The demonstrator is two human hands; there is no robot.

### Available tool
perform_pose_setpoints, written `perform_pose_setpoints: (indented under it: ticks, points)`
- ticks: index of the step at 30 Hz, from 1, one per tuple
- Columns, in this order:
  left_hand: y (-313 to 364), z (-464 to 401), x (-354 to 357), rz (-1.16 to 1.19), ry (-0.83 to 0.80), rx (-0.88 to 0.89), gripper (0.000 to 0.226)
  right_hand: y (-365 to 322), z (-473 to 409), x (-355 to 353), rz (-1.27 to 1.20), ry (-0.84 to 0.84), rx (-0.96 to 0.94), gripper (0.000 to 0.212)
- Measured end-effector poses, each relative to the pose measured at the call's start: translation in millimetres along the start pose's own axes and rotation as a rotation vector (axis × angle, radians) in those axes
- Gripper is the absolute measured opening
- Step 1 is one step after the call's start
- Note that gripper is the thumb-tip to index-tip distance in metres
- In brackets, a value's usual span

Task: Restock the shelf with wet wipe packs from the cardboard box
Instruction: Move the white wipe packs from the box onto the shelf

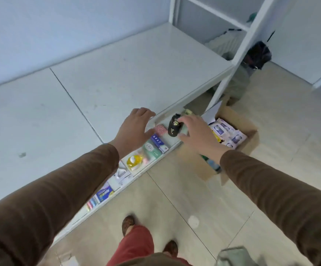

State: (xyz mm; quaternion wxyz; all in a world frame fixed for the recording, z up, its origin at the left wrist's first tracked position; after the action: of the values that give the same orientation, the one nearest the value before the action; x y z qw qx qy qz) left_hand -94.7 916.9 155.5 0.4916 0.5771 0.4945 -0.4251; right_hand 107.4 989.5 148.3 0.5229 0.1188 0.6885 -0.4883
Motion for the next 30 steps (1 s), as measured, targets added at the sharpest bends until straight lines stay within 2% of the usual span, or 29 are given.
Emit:
perform_pose_setpoints:
  ticks: [4,7,14,21,26,30]
  points:
    - [78.1,-48.3,42.1,0.025,-0.022,0.107,0.046,96.0,8.1,-22.7,-0.042,-0.023,0.111,0.040]
    - [114.9,-86.6,87.8,0.065,-0.089,0.126,0.043,163.1,0.5,-30.0,-0.072,-0.069,0.196,0.039]
    - [168.5,-165.9,208.8,0.144,-0.381,0.043,0.050,305.1,-16.4,-38.5,-0.181,-0.183,0.431,0.042]
    - [221.8,-198.6,311.2,0.173,-0.614,-0.046,0.053,444.0,-24.4,-31.7,-0.306,-0.286,0.661,0.048]
    - [258.5,-225.1,376.8,0.173,-0.685,-0.171,0.054,533.9,-50.4,-12.6,-0.320,-0.445,0.664,0.051]
    - [288.4,-251.2,434.5,0.180,-0.720,-0.273,0.057,600.9,-76.9,8.1,-0.218,-0.560,0.578,0.041]
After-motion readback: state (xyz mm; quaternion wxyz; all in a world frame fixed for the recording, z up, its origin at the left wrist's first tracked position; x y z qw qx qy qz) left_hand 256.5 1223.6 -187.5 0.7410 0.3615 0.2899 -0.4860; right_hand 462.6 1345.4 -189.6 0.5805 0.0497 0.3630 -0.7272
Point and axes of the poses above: each hand's wrist, its own z-axis away from the middle knuckle, its own x-axis out of the palm, y = z × x, the point moved 4 cm from there along -z, towards the middle knuckle, and after that the axes turned 14 degrees about -z, right-handed, at the moved point
